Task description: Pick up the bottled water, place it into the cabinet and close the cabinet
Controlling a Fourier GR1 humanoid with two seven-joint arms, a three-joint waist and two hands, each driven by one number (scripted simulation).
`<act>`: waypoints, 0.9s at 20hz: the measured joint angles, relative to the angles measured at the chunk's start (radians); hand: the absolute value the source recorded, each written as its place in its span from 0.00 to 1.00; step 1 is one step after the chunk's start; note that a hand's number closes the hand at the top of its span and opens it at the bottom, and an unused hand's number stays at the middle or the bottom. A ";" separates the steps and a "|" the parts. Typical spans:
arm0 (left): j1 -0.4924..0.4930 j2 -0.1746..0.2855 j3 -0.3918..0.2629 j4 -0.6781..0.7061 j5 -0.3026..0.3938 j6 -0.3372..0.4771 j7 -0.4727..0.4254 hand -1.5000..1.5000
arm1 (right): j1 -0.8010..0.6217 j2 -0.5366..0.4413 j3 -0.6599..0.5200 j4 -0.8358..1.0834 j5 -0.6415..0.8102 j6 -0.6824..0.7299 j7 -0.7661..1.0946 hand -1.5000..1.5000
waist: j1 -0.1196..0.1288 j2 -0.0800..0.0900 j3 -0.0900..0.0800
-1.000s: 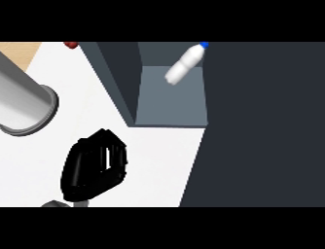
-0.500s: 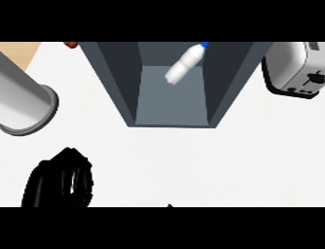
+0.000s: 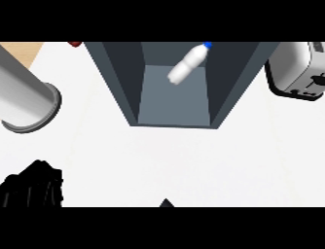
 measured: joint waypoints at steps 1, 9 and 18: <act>0.009 0.003 0.011 0.007 0.009 -0.012 -0.006 1.00 | -0.021 -0.009 -0.001 0.004 0.001 -0.022 0.008 1.00 | 0.002 0.001 0.000; 0.060 0.059 0.085 0.007 0.049 -0.106 -0.021 1.00 | -0.273 0.114 -0.157 0.296 -0.125 -0.156 0.004 1.00 | 0.016 0.007 0.000; 0.137 0.086 0.142 -0.019 0.067 -0.174 -0.039 1.00 | -0.458 0.162 -0.450 0.699 -0.431 -0.004 -0.156 1.00 | 0.008 0.007 0.001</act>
